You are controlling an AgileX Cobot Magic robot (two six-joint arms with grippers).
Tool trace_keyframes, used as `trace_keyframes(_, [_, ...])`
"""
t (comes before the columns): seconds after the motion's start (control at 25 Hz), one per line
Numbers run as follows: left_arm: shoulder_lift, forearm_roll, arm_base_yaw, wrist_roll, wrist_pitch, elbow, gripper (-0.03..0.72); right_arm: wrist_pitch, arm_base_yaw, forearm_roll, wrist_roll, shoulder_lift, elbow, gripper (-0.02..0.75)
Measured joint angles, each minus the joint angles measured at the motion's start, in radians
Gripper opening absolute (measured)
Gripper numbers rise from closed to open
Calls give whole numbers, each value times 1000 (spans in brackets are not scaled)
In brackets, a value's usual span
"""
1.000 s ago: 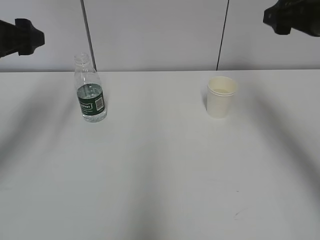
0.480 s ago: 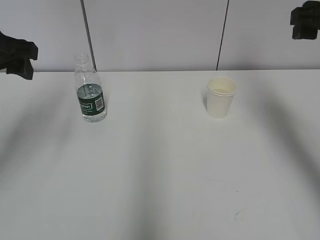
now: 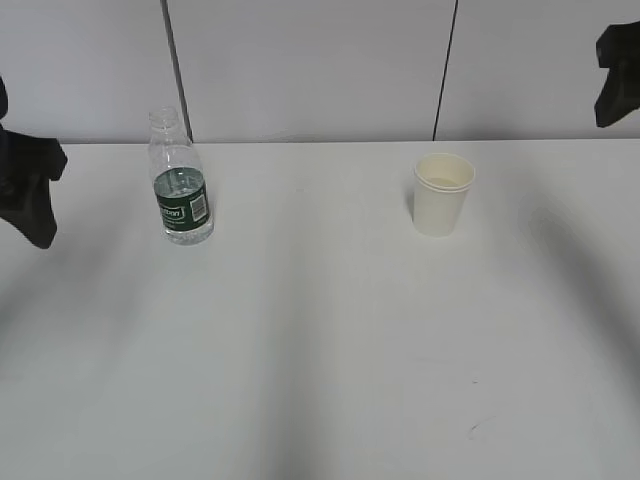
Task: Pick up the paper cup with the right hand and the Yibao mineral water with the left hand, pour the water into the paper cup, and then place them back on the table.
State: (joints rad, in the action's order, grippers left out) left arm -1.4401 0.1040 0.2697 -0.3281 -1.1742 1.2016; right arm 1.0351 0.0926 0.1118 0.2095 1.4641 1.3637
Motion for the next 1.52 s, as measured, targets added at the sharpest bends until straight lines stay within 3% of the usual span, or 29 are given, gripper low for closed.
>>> trace_keyframes(0.24, [0,-11,0,46,-50,0,543,181,0,-12,-61,0,23,586])
trace_keyframes(0.76, [19,-82,0,107,-52,0,543,200,0,-76,-91,-23,13,586])
trace_keyframes(0.96, [101,-82,0,109,-52,-9,543,200,0,-76,-107,-147,-101,585])
trace_keyframes(1.28, [331,-44,0,121,-67,-126,542,205,0,-84,-108,-416,-325,585])
trace_keyframes(1.52, [499,-40,0,123,-72,-181,542,215,0,-88,-111,-597,-397,585])
